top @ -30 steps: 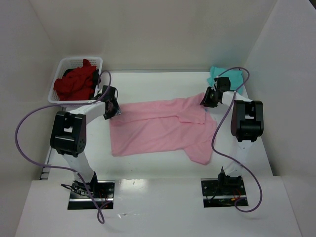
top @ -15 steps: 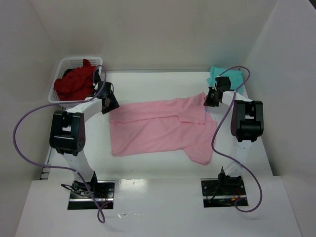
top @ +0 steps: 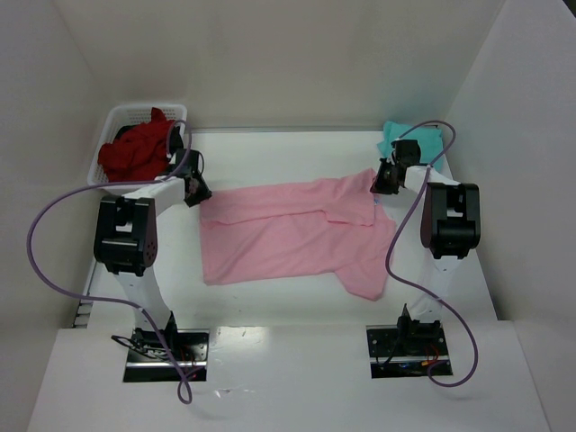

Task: Fold and stack the t-shirts
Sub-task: Fold the flattened tshirt in 1/3 of the way

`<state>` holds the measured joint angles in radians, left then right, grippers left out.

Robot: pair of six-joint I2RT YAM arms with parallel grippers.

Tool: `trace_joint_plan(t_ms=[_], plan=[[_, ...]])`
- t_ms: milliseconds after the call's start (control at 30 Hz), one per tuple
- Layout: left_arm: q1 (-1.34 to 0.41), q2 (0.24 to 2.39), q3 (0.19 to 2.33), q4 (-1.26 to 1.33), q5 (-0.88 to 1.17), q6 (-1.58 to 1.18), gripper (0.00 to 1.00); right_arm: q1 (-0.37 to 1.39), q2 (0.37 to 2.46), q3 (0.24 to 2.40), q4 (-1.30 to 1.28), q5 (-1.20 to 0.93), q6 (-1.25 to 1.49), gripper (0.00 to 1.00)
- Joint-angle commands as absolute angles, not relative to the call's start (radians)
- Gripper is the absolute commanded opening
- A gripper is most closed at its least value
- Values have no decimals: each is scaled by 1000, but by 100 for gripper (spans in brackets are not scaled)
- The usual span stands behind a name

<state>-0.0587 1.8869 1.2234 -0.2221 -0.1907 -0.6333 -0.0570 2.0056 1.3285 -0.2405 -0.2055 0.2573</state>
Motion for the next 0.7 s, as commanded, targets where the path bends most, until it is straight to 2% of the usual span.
trace_joint_plan(t_ms=[0, 167, 267, 433, 667], plan=[[-31, 1899, 1255, -144, -124, -637, 36, -64, 2002, 1341, -226, -238, 259, 15], [-21, 1908, 1255, -121, -94, -637, 28, -64, 2011, 1350, -216, -261, 261, 18], [-19, 1917, 1267, -119, -78, -637, 24, -64, 2014, 1359, -216, -263, 261, 8], [-12, 1928, 1276, -102, -69, -626, 13, -64, 2033, 1378, -227, -247, 252, 4], [-3, 1928, 1285, -101, -69, -602, 10, -79, 2023, 1402, -268, -155, 230, 3]])
